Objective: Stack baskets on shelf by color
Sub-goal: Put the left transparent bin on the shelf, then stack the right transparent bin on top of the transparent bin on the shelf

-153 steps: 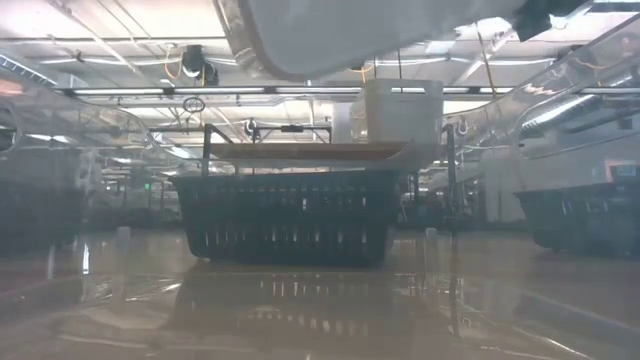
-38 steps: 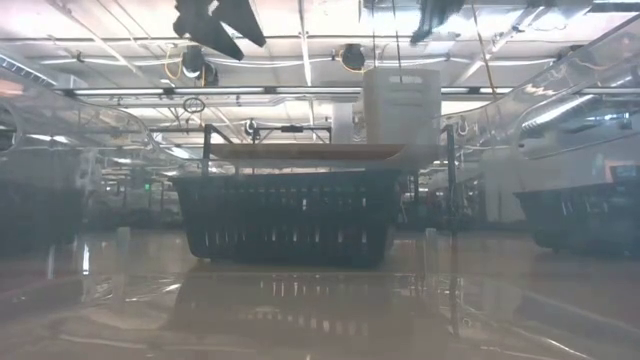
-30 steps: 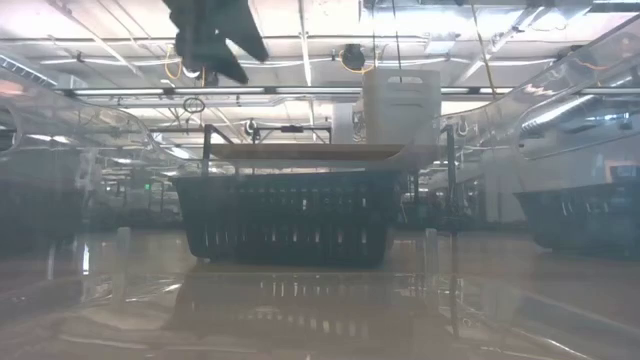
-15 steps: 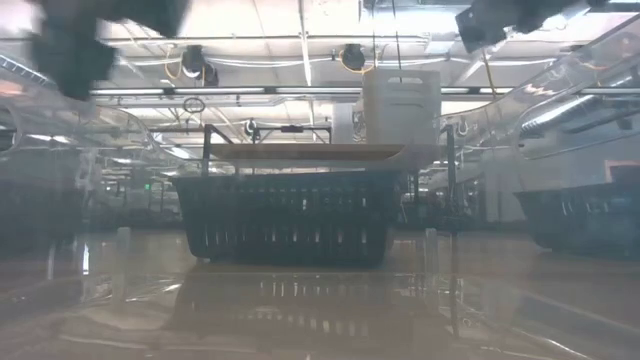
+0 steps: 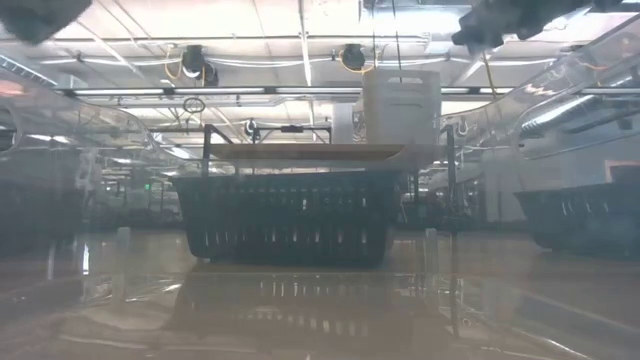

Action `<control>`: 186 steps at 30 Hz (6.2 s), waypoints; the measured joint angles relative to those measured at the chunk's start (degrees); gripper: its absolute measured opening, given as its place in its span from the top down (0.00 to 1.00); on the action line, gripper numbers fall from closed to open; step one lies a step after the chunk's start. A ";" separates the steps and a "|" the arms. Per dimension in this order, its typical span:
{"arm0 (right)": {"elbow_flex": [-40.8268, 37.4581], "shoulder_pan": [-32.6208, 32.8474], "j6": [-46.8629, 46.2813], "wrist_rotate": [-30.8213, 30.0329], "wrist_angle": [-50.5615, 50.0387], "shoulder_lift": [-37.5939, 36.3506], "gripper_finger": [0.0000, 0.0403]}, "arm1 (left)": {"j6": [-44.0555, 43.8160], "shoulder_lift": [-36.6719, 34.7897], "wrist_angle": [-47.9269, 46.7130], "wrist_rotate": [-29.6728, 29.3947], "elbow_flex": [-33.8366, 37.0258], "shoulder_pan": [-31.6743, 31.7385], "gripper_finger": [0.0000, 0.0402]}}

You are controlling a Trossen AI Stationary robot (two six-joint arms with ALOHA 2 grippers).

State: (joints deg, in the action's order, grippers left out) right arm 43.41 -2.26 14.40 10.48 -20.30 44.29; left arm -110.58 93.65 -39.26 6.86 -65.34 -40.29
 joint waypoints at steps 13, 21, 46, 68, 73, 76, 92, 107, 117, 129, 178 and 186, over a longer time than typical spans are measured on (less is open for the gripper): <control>-0.37 0.12 2.61 0.00 2.34 0.02 0.68 | 2.88 4.22 2.45 4.96 0.00 1.15 0.67; -0.37 0.11 2.68 0.02 1.44 0.02 0.68 | 5.72 4.24 2.73 10.42 -4.98 0.72 0.97; -2.53 0.12 4.73 3.22 3.25 0.20 0.68 | 32.29 4.20 -16.55 6.66 -37.44 -0.32 0.99; -2.53 0.12 3.56 3.15 3.81 0.17 0.68 | 106.52 5.16 -41.77 -44.59 -58.97 32.40 0.98; -2.51 0.12 2.67 3.15 3.78 0.17 0.68 | 115.00 6.73 -32.55 -34.01 -52.24 42.14 0.98; -2.53 0.12 1.89 3.13 3.66 0.17 0.68 | 117.04 7.21 -30.86 -28.72 -49.54 47.37 0.98; -3.83 0.08 3.25 3.13 5.20 -0.04 0.68 | 119.65 10.57 -24.48 -14.41 -43.89 57.43 0.98; -4.40 0.08 4.12 3.11 5.89 -0.02 0.68 | 120.80 10.54 -23.61 -16.35 -43.89 57.03 0.68; -4.41 0.10 2.68 0.94 5.95 -0.02 0.68 | 120.56 10.54 -24.27 -17.91 -43.89 56.79 0.64; -8.04 0.08 -0.24 -3.01 9.45 -0.04 0.68 | 122.07 10.90 -25.87 -20.84 -43.89 54.44 0.64; -8.23 0.06 6.76 -2.97 17.01 -0.02 0.68 | 113.05 6.71 -14.57 -28.48 -26.75 52.53 0.64; -8.22 1.24 -5.66 -1.65 16.21 -0.04 0.68 | 110.78 3.36 -20.16 -27.69 -26.75 49.10 0.64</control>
State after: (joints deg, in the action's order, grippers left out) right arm 35.19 -1.01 8.74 8.83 -4.09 44.25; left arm 0.20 97.01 -59.42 -20.83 -92.09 8.82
